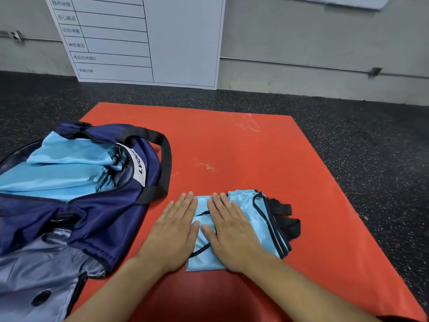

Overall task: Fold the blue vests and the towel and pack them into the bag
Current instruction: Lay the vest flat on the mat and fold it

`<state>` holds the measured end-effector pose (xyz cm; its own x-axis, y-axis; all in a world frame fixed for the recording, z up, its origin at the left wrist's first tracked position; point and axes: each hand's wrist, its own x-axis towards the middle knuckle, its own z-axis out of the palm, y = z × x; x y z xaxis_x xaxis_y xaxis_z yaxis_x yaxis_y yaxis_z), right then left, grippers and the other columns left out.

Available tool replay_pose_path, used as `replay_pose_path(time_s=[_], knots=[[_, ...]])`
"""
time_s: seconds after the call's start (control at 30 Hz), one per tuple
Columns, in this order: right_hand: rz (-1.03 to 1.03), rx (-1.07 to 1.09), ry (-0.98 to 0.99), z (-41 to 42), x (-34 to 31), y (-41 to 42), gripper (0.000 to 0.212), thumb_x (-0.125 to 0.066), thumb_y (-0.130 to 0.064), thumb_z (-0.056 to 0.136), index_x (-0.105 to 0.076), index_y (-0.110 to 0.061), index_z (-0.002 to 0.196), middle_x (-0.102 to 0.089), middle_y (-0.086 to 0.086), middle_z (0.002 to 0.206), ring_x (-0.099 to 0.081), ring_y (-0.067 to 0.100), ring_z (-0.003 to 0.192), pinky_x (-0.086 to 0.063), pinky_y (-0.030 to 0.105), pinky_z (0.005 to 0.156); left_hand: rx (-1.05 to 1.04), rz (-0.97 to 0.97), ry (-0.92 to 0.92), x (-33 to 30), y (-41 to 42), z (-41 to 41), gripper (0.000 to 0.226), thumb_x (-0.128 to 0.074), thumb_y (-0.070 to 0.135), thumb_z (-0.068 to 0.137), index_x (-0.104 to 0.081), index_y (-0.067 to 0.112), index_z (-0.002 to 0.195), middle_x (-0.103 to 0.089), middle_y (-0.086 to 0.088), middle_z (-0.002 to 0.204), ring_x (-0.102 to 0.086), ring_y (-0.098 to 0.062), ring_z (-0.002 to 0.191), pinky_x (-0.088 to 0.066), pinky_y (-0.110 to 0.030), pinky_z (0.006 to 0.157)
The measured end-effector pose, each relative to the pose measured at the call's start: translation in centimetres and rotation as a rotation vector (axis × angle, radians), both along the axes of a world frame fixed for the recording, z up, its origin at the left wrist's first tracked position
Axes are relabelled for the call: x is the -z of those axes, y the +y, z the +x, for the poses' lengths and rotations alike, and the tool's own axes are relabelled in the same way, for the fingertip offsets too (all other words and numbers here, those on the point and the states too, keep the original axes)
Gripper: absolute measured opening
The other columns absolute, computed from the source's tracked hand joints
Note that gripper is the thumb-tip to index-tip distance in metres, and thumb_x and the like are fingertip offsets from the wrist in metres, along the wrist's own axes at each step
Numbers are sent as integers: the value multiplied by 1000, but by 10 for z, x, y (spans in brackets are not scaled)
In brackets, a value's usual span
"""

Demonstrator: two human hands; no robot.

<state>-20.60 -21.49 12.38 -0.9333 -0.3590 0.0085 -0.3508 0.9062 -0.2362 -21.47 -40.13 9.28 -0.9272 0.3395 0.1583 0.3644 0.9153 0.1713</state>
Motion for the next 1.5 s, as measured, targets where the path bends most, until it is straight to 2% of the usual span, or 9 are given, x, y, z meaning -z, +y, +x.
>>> replay_pose_path(time_s=[0.1, 0.27, 0.6, 0.73, 0.83, 1.0, 1.23, 1.4, 1.5], knots=[[-21, -22, -17, 2, 1, 5, 79, 1, -62, 98, -6, -18, 163, 9, -4, 170, 18, 9, 155, 3, 39, 127, -2, -5, -21, -1, 1, 1, 66, -18, 43, 102, -33, 11, 157, -26, -5, 165, -19, -16, 153, -9, -34, 121], [-79, -150, 75, 18, -22, 26, 62, -29, -51, 108, -23, -23, 162, 1, -7, 171, 8, 5, 156, 5, 31, 127, 26, 60, -66, -12, -1, -3, 75, -3, 53, 96, -17, 19, 161, -6, 4, 168, 2, -8, 155, 1, -31, 124], [37, -211, 48, 71, -22, 129, 53, -35, -56, 107, -37, -36, 156, -19, -13, 168, -10, 4, 156, -16, 34, 127, 118, 21, -140, -22, 9, -16, 79, 5, 60, 91, -2, 28, 163, 6, 14, 168, 17, 2, 151, 8, -28, 125], [-19, -155, 124, 76, -39, 149, 34, -47, -48, 105, -58, -39, 135, -51, -18, 136, -50, 7, 126, -46, 33, 102, 112, 19, -125, -21, 19, -25, 80, 4, 59, 91, -6, 26, 163, -1, 13, 169, 11, 0, 153, 9, -27, 125], [-50, -71, 44, 79, -49, 160, 35, -43, -52, 104, -54, -46, 137, -65, -22, 109, -62, 3, 102, -50, 28, 88, 128, 54, -134, -17, 35, -29, 78, 4, 58, 93, -6, 27, 163, -4, 14, 169, 10, 2, 152, 8, -28, 125], [-94, -89, -95, 78, -44, 169, 44, -46, -53, 102, -43, -50, 146, -65, -22, 112, -59, -2, 99, -47, 19, 87, 133, 95, -133, -18, 42, -26, 76, 0, 58, 94, -11, 28, 162, -12, 15, 167, 2, 4, 152, 6, -27, 125], [-41, -32, -147, 53, -39, 169, 68, -40, -61, 96, -28, -36, 159, -48, -16, 149, -42, 7, 135, -30, 27, 117, 96, 172, -135, -23, 34, -30, 71, -12, 56, 94, -25, 29, 159, -33, 13, 161, -13, 1, 151, -2, -30, 126], [-58, 122, -162, 11, -32, 167, 87, -26, -71, 86, -22, -27, 162, -39, -4, 160, -34, 18, 145, -28, 37, 120, 94, 204, -132, -24, 33, -29, 71, -15, 58, 93, -30, 30, 157, -40, 11, 158, -23, -3, 150, -5, -28, 124], [-62, 240, -92, -5, -29, 168, 73, -33, -62, 95, -23, -31, 161, -43, -5, 157, -38, 23, 141, -35, 44, 115, 127, 199, -120, -24, 32, -26, 67, -17, 56, 95, -33, 32, 156, -46, 10, 153, -32, -8, 147, -13, -32, 123]])
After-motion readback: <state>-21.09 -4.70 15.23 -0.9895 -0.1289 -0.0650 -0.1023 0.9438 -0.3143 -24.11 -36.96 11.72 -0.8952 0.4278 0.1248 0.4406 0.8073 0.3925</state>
